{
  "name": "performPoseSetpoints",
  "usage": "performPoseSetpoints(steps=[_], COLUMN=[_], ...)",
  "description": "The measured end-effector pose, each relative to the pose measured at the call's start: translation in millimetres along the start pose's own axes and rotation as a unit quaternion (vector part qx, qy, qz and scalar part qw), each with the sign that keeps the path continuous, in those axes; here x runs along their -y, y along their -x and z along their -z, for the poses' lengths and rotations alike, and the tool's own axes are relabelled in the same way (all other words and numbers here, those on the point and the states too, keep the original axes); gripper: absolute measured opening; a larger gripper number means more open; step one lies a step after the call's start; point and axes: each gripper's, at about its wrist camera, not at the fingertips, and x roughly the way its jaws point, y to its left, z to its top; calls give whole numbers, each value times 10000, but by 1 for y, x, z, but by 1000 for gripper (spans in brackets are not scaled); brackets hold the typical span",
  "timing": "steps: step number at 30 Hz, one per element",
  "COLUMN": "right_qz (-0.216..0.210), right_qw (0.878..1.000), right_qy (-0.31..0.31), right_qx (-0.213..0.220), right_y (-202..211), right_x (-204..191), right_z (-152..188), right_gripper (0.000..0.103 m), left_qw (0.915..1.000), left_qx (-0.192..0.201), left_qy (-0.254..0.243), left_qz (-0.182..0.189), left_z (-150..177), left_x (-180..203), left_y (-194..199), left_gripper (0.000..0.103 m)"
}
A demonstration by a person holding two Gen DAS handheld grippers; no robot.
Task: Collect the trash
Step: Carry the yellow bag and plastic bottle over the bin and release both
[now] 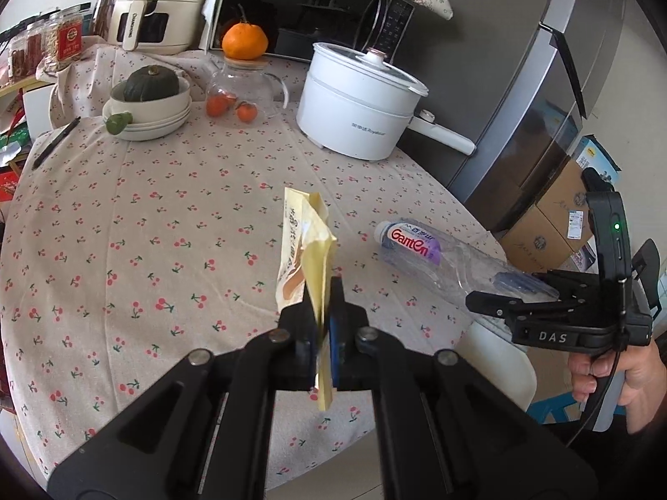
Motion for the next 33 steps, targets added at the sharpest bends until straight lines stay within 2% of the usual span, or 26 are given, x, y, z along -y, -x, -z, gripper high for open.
performPoseSetpoints(steps=[7,11,16,21,27,29,31,33], right_qz=[58,54,212,408,588,543,528,544], right_qw=[9956,9918,9886,9852,9830,9821,9815,9814], right_qy=[-770,-1188,-1391,-1632,-1740,-1805,-1842,-1838], right_qx=[530,464,535,325,70,-16,-51,-82], right_y=[51,68,87,89,80,76,75,73], right_x=[58,89,118,142,158,162,165,166], right_z=[55,88,121,155,177,180,181,181], right_gripper=[60,60,60,60,60,60,61,61], left_qw=[9951,9876,9727,9586,9528,9540,9557,9581], left_qx=[-13,-351,-914,-1328,-1532,-1587,-1609,-1551], left_qy=[-657,-895,-1278,-1589,-1848,-1924,-1924,-1943], left_qz=[733,1243,1708,1954,1859,1665,1540,1425], left_z=[6,22,52,78,96,99,100,98], left_x=[60,98,145,184,209,210,208,205], left_y=[9,-3,-32,-68,-105,-113,-113,-108], left_gripper=[5,5,5,5,5,21,66,74])
